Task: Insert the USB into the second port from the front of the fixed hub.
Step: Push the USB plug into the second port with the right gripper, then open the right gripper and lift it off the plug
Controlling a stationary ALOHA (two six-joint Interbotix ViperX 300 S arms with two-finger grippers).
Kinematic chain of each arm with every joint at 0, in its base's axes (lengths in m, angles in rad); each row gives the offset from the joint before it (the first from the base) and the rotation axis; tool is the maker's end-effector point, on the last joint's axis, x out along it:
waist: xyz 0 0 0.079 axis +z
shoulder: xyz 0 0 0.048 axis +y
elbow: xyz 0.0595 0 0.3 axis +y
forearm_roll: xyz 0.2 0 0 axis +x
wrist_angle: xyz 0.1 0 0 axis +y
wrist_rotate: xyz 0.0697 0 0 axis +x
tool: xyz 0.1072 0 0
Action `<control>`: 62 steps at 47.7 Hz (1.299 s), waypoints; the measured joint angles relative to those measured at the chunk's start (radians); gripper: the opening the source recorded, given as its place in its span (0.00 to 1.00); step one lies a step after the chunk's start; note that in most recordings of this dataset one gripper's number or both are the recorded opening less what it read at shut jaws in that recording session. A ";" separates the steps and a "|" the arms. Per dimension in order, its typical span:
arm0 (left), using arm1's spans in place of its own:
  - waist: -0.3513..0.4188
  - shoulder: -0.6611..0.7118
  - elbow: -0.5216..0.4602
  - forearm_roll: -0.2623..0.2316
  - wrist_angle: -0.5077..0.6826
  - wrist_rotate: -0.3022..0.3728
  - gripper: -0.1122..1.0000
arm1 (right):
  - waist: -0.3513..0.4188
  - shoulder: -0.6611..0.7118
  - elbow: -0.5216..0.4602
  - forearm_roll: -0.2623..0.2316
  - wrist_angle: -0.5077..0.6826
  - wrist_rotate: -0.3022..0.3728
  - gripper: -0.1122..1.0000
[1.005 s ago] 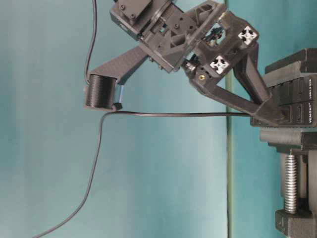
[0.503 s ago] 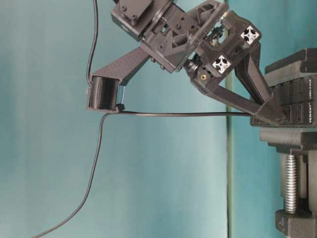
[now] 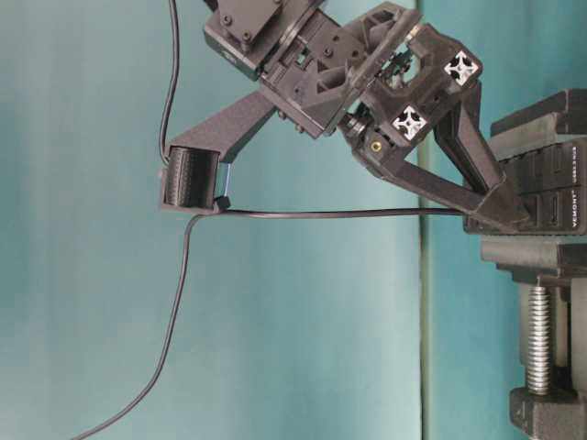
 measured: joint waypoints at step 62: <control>0.000 -0.012 0.006 -0.002 -0.005 -0.002 0.10 | 0.003 -0.044 -0.003 0.009 0.009 0.002 0.82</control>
